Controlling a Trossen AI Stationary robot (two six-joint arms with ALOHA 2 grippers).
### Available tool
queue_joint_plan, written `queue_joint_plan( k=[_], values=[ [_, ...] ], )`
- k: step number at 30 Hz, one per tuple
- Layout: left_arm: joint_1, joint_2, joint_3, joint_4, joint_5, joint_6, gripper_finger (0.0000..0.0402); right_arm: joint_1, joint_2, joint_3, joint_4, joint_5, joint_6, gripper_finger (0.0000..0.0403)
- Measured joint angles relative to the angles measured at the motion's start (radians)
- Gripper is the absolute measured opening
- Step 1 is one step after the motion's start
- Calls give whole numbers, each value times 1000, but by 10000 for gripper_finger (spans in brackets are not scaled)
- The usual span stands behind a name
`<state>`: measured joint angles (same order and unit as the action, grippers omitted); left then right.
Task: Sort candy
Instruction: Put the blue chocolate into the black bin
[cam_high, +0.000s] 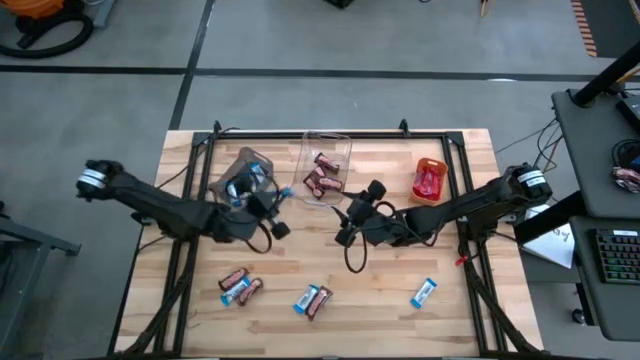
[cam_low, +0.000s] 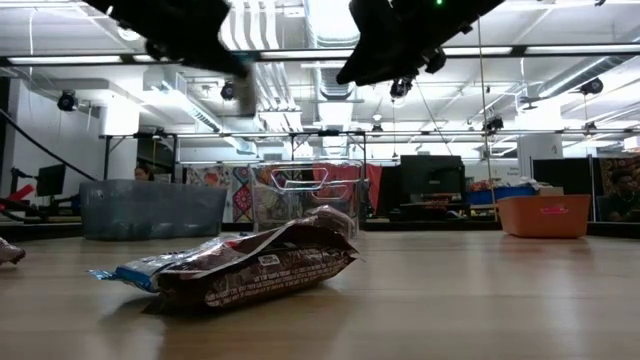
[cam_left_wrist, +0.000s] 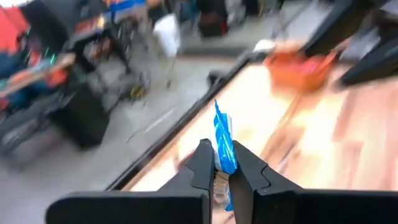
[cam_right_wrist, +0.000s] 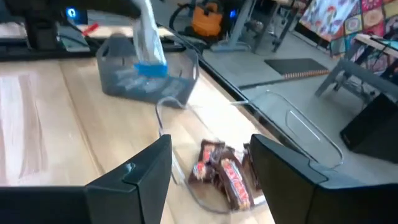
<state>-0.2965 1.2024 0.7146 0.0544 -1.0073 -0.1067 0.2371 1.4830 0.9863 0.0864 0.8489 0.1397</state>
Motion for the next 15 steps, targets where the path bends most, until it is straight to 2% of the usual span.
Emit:
queue_joint_plan(
  k=[4, 6, 8, 10, 15],
  values=[
    [74, -80, 89, -540, 7, -275, 2, 0, 1, 0, -4, -1, 19, 212],
    [134, -93, 126, -797, 49, -429, 2, 0, 2, 0, -6, -3, 21, 212],
    [206, -94, 150, -977, 114, -549, 2, 0, 2, 0, -8, -5, 30, 212],
    [283, -93, 151, -1081, 191, -608, 2, 0, 2, 0, -8, -10, 34, 212],
    [451, -83, 110, -1084, 369, -581, 8, 1, 4, 0, -17, -12, 49, 212]
  ],
)
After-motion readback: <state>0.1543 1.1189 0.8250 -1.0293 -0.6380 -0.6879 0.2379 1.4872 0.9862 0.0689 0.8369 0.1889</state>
